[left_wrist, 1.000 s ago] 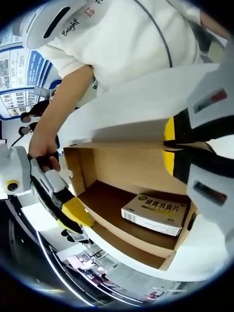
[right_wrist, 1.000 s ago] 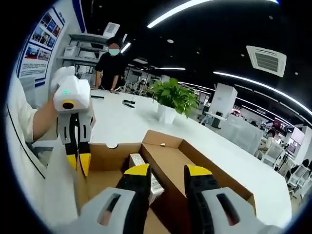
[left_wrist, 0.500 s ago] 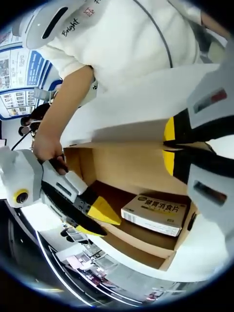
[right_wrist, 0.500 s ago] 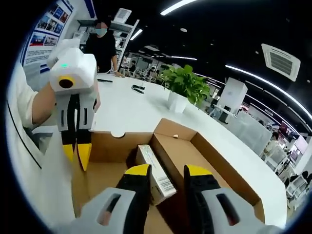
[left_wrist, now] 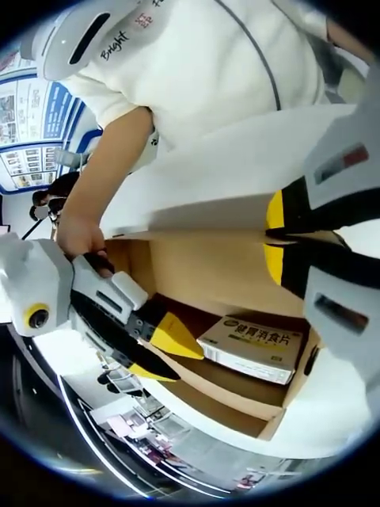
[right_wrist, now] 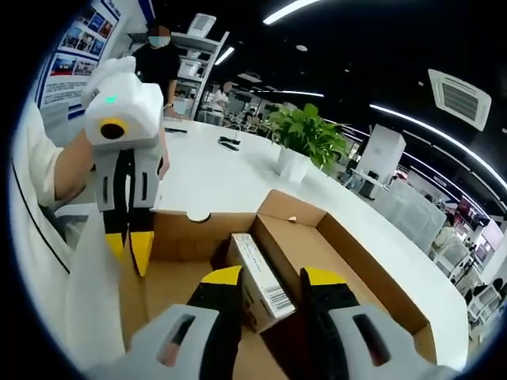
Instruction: Operate the shoe box by opening the lid, removing the specified soft item, and placing it in the target area until the item is outside and the box remains undamaged.
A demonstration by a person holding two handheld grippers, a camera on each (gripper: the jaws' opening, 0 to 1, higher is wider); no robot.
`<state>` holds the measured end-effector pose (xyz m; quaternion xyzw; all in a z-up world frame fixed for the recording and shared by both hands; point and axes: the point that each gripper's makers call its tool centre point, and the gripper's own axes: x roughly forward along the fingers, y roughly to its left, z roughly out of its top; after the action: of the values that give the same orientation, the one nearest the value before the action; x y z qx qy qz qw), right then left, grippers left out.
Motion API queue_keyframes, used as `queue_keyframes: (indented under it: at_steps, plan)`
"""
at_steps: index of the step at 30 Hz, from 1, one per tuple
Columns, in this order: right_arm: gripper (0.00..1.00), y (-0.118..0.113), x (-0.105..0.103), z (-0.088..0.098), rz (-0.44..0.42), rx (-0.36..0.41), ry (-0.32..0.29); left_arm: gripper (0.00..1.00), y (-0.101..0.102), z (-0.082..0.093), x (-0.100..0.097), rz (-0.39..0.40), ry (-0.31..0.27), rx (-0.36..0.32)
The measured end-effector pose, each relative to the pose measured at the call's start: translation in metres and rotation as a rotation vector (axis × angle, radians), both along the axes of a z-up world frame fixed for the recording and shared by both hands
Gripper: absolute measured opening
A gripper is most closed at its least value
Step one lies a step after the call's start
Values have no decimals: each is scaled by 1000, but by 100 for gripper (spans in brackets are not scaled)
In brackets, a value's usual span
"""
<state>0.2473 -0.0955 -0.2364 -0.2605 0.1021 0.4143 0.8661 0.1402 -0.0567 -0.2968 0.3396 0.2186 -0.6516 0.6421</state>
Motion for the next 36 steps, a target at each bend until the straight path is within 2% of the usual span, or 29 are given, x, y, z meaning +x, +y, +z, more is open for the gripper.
queue_keyframes:
  at_steps: [3, 6, 10, 13, 17, 25, 32, 34, 36]
  plan:
    - [26, 0, 2, -6, -1, -27, 0, 3, 0, 0, 0, -1, 0, 1]
    - [23, -6, 8, -12, -42, -42, 25, 3, 0, 0, 0, -2, -3, 1]
    - [24, -2, 5, -15, -29, -35, 38, 3, 0, 0, 0, -3, -6, -2]
    - [24, -3, 9, -19, -46, -70, 26, 3, 0, 0, 0, -4, -6, 0]
    - [24, 0, 9, -22, -41, -69, 36, 3, 0, 0, 0, -3, -7, -2]
    - [23, 0, 23, -30, -49, -124, 40, 3, 0, 0, 0, -3, -9, -3]
    - [23, 4, 25, -38, -39, -161, 67, 3, 0, 0, 0, -3, -10, -8]
    - [23, 4, 24, -46, -24, -194, 66, 3, 0, 0, 0, 0, -10, -9]
    - [22, 5, 23, -45, -34, -165, 62, 3, -1, 1, 2, 4, -14, -13]
